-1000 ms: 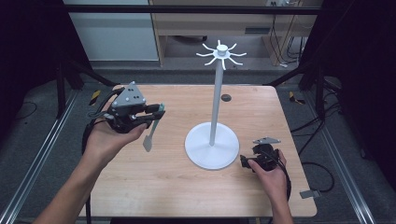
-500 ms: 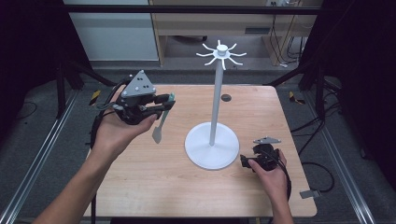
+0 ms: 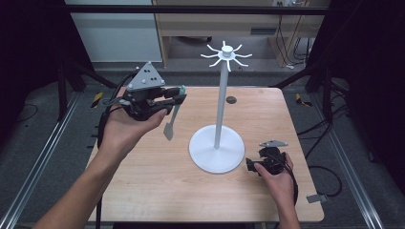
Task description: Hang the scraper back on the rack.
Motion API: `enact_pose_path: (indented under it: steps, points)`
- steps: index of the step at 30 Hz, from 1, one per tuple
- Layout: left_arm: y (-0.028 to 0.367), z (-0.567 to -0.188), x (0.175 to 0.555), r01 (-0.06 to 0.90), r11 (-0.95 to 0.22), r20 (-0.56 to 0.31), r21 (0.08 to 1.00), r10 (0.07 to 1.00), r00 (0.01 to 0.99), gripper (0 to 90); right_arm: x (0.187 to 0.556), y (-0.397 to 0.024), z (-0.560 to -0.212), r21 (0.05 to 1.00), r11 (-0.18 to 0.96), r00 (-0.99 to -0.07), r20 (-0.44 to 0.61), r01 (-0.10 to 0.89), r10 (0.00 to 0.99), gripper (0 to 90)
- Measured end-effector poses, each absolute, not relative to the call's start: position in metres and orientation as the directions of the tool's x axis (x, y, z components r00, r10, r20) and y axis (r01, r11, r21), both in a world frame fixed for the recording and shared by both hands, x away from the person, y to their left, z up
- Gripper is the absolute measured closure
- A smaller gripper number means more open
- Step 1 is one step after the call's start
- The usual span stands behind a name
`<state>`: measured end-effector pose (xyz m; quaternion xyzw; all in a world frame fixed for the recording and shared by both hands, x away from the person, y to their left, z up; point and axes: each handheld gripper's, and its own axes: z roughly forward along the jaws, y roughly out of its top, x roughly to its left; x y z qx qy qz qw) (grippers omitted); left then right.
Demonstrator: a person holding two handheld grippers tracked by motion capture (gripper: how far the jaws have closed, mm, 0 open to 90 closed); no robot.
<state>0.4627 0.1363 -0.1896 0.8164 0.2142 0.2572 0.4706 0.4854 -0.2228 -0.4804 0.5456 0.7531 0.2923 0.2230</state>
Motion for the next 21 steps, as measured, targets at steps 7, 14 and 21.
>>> enact_pose_path:
  steps: [7, 14, 21]
  points:
    - [0.126, -0.179, 0.466, 0.102, -0.435, 0.201, 0.895, 0.595, 0.778, 74.2, 0.486, -0.222, -0.481, 0.682, 0.241, -0.311, -0.021, 0.69, 0.95, 7.9]
    - [0.113, -0.171, 0.47, 0.097, -0.416, 0.191, 0.904, 0.598, 0.779, 74.1, 0.486, -0.223, -0.481, 0.682, 0.236, -0.309, -0.015, 0.692, 0.951, 7.9]
    - [0.102, -0.165, 0.476, 0.095, -0.398, 0.181, 0.912, 0.6, 0.78, 74.2, 0.485, -0.222, -0.48, 0.683, 0.236, -0.31, -0.015, 0.691, 0.951, 7.9]
